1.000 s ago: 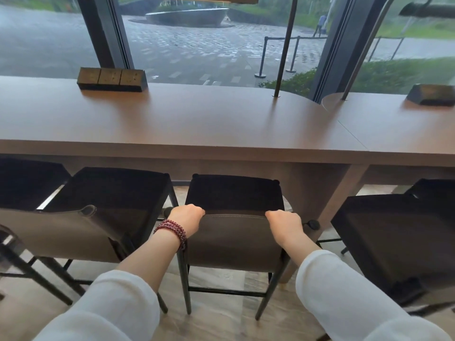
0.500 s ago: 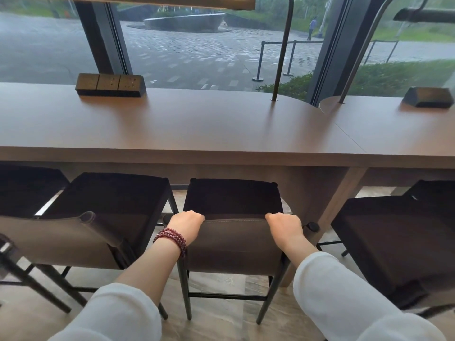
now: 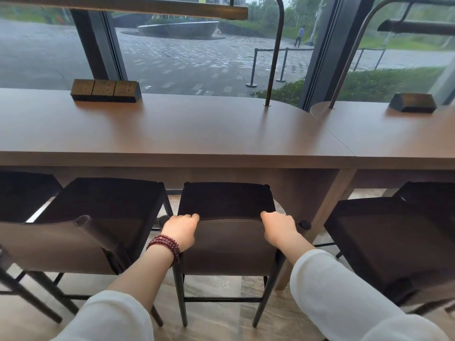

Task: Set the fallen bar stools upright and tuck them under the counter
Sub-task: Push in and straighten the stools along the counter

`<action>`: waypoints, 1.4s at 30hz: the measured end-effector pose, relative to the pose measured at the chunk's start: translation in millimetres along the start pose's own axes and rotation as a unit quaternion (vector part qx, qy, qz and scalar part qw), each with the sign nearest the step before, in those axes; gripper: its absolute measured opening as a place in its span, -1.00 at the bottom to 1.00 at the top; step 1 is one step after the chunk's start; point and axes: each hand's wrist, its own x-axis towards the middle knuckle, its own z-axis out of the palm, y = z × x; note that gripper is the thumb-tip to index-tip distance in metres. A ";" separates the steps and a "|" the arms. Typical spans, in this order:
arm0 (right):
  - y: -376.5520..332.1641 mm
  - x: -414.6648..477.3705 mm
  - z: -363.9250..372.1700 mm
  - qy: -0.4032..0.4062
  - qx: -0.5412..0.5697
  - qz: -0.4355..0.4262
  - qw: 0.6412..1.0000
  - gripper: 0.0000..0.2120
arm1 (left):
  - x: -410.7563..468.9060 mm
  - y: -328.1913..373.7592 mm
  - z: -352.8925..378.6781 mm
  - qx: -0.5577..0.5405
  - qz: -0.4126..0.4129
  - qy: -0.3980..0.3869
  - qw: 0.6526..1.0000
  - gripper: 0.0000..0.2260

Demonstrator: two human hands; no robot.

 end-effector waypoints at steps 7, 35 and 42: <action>1.9 -17.3 -10.3 0.107 0.060 -0.040 0.992 -0.55 | -13.0 21.0 -14.9 -0.154 0.014 0.125 0.980 -0.57; 71.8 -228.9 -25.5 0.331 0.412 0.143 0.837 -0.40 | -93.2 183.6 -61.5 -0.378 0.278 0.139 0.872 -0.49; 166.8 -272.1 -22.8 0.357 0.396 0.188 0.825 -0.40 | -105.1 308.1 -72.0 -0.392 0.343 0.123 0.845 -0.49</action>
